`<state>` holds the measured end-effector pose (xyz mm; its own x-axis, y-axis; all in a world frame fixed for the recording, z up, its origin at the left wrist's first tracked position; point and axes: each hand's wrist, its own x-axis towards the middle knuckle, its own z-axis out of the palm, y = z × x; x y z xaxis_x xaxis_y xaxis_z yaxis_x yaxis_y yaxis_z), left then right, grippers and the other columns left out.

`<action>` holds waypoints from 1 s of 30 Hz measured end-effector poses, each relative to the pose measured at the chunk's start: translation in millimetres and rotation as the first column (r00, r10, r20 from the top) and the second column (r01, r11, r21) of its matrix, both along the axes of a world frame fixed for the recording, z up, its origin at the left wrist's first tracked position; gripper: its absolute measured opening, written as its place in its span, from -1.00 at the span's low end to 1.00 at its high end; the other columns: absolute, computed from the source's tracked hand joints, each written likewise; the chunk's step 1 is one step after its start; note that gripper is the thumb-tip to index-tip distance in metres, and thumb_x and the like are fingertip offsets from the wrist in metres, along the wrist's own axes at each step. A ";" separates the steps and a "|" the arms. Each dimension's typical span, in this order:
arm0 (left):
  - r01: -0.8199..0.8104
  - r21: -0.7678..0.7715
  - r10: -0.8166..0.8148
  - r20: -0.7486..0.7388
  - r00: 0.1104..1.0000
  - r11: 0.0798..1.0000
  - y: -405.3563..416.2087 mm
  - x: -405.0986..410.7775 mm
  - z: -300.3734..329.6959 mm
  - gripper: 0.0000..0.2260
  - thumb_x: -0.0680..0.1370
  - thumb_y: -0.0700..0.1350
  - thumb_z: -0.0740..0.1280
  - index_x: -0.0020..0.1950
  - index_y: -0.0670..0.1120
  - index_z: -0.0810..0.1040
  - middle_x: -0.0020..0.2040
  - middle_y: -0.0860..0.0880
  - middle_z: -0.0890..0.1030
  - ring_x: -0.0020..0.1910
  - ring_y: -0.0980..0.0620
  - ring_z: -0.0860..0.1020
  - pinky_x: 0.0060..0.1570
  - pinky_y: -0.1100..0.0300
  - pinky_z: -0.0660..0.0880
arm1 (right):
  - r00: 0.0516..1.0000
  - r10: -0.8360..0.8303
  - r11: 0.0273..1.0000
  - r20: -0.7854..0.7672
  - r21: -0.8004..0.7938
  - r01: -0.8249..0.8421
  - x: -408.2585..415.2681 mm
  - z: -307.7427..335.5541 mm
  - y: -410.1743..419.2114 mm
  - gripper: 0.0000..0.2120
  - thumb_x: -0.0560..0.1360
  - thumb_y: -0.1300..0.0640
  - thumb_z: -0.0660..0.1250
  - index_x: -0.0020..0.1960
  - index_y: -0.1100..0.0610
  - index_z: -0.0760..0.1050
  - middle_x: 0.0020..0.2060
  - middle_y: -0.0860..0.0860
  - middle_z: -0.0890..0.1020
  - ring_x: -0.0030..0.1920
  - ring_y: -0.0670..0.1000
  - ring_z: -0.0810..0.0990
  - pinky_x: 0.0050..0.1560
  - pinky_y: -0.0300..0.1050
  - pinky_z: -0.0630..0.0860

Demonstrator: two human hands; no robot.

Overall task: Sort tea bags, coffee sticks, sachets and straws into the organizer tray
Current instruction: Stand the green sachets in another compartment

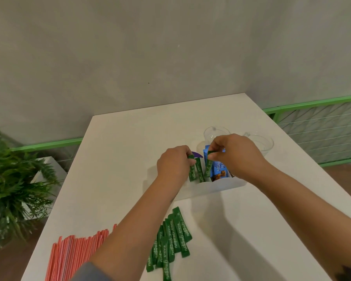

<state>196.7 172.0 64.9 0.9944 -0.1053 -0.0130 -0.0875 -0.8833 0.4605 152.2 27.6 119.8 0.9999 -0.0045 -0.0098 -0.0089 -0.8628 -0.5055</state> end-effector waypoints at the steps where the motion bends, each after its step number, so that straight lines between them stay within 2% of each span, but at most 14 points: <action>1: -0.001 0.016 0.001 -0.003 1.000 1.000 -0.9 1.6 -3.1 -0.83 0.52 -0.01 0.34 0.08 0.00 0.56 -0.02 -0.05 0.64 -0.01 -0.09 0.57 -0.17 0.15 0.39 | 1.000 -0.010 0.998 0.027 -0.056 0.012 4.6 -0.3 1.5 -0.94 0.48 0.00 0.35 -0.16 -0.08 0.49 -0.14 -0.08 0.56 -0.01 -0.02 0.48 -0.01 -0.13 0.27; 4: -0.007 0.042 0.008 -0.026 1.000 0.999 -2.5 4.4 -9.8 -0.79 0.52 -0.01 0.34 0.13 0.00 0.56 0.03 -0.05 0.64 0.03 -0.08 0.56 -0.14 0.16 0.38 | 0.995 -0.033 0.975 0.097 -0.218 0.053 15.1 -4.3 8.6 -0.96 0.48 -0.07 0.32 -0.12 -0.15 0.55 0.02 -0.11 0.50 0.18 0.00 0.32 0.01 -0.06 0.08; 7: -0.016 0.057 0.019 -0.052 0.998 0.998 -2.7 6.7 -16.0 -0.81 0.52 -0.02 0.35 0.12 0.01 0.56 0.03 -0.04 0.63 0.03 -0.07 0.56 -0.13 0.16 0.38 | 0.996 -0.029 0.970 0.079 -0.240 0.047 23.1 -13.4 13.6 -0.89 0.49 -0.05 0.33 -0.04 -0.12 0.61 0.25 -0.11 0.44 0.31 0.01 0.21 0.21 0.04 0.09; 9: -0.016 0.068 0.020 -0.066 0.998 0.998 -2.1 8.5 -20.1 -0.81 0.51 -0.03 0.35 0.12 0.01 0.57 0.04 -0.04 0.62 0.04 -0.07 0.56 -0.15 0.16 0.38 | 0.998 -0.016 0.965 0.061 -0.261 0.031 28.0 -21.8 17.1 -0.87 0.49 -0.04 0.33 0.00 -0.12 0.62 0.35 -0.08 0.37 0.39 0.03 0.13 0.34 0.13 -0.01; 11: -0.015 0.076 0.020 -0.070 0.997 0.997 -1.3 10.7 -24.1 -0.80 0.50 -0.02 0.36 0.12 0.01 0.58 0.03 -0.05 0.62 0.04 -0.08 0.56 -0.16 0.15 0.39 | 0.999 -0.002 0.954 0.050 -0.300 0.017 32.4 -30.6 21.1 -0.85 0.50 -0.03 0.32 0.03 -0.12 0.61 0.40 -0.05 0.31 0.44 0.07 0.06 0.40 0.19 -0.10; 19: -0.006 0.120 0.008 -0.017 1.000 0.993 3.2 12.8 -32.8 -0.85 0.53 -0.05 0.34 0.07 0.02 0.61 -0.03 -0.05 0.61 -0.02 -0.08 0.55 -0.23 0.14 0.40 | 0.997 0.043 0.869 0.065 -0.495 -0.005 36.1 -60.7 37.8 -0.84 0.50 0.09 0.30 0.02 -0.03 0.63 0.44 0.05 0.24 0.49 0.19 -0.05 0.39 0.35 -0.19; 24: 0.000 0.128 0.000 0.001 1.000 0.992 3.9 12.6 -32.7 -0.86 0.53 -0.07 0.32 0.08 0.02 0.57 -0.03 -0.04 0.61 -0.03 -0.07 0.55 -0.25 0.14 0.38 | 0.994 0.070 0.847 0.079 -0.531 -0.017 37.4 -64.6 40.1 -0.82 0.51 0.13 0.26 -0.02 0.00 0.63 0.46 0.10 0.19 0.50 0.23 -0.09 0.38 0.37 -0.26; 30: -0.005 0.095 0.001 0.042 0.999 0.995 4.9 10.1 -30.0 -0.78 0.52 -0.06 0.33 0.15 -0.05 0.46 0.01 -0.06 0.58 -0.03 -0.08 0.52 -0.22 0.12 0.34 | 0.989 0.093 0.838 0.112 -0.546 -0.017 39.8 -60.5 40.0 -0.80 0.52 0.16 0.24 0.05 0.03 0.60 0.43 0.12 0.21 0.50 0.24 -0.09 0.39 0.36 -0.25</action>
<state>206.8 176.8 34.9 0.9946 -0.1022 0.0189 -0.1019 -0.9234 0.3700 192.0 67.6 59.3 0.9908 0.0835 0.1061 0.0786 -0.9957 0.0499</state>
